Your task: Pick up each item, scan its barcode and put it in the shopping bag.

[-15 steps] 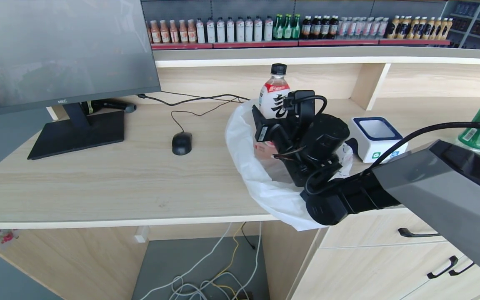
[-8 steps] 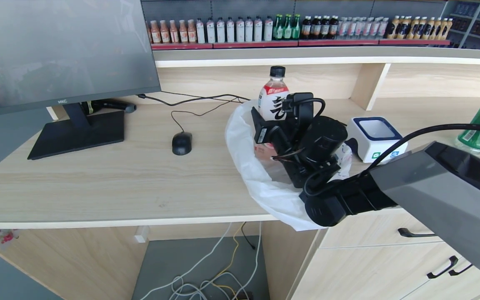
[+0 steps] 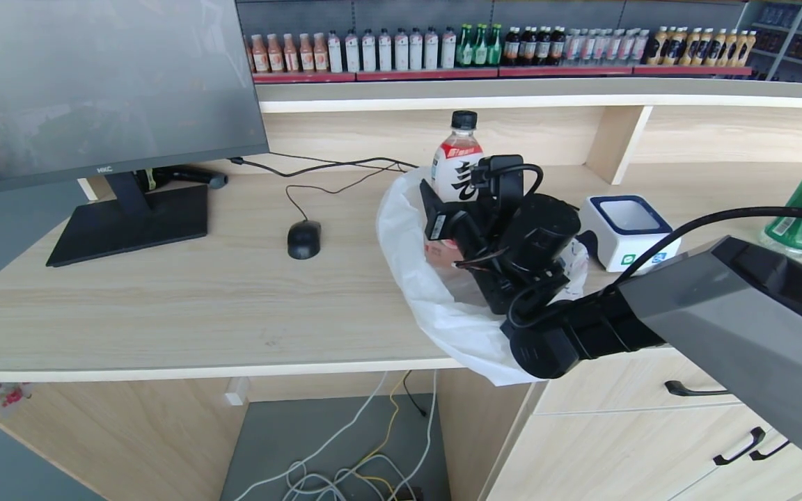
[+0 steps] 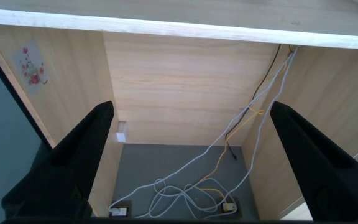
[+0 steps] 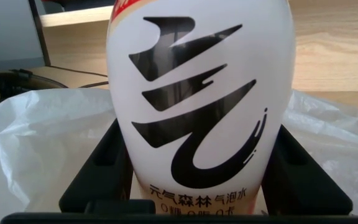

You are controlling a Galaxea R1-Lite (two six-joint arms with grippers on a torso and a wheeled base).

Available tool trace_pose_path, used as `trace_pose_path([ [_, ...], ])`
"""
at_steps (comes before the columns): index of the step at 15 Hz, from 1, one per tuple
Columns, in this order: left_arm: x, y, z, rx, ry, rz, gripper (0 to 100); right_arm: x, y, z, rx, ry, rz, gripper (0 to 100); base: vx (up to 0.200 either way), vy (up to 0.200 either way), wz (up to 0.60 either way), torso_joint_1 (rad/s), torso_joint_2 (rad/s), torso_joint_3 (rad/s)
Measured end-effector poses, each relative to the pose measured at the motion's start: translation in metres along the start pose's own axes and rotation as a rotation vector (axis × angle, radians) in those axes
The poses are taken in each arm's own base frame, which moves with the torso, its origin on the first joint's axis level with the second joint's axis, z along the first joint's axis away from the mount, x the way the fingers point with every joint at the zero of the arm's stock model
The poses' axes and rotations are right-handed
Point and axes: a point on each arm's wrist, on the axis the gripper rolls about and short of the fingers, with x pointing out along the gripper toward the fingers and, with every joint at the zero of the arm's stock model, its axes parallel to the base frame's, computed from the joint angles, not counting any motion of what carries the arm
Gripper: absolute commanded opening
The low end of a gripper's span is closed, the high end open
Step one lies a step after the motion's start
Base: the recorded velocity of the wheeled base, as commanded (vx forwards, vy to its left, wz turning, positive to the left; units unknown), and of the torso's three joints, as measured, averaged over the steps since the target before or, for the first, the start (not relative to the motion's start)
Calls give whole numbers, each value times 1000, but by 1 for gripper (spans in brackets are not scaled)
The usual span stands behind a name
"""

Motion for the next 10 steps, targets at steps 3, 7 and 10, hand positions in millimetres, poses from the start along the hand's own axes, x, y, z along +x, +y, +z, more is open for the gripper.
trace_pose_path([
  [3,0,0,0,0,0,0,100,-1,0,2,-4,13,1,0,0,0,0,0,0,0],
  [7,0,0,0,0,0,0,100,-14,-4,-2,-17,66,-1,0,0,0,0,0,0,0],
  [10,0,0,0,0,0,0,100,-18,-8,0,-21,78,-7,0,0,0,0,0,0,0],
])
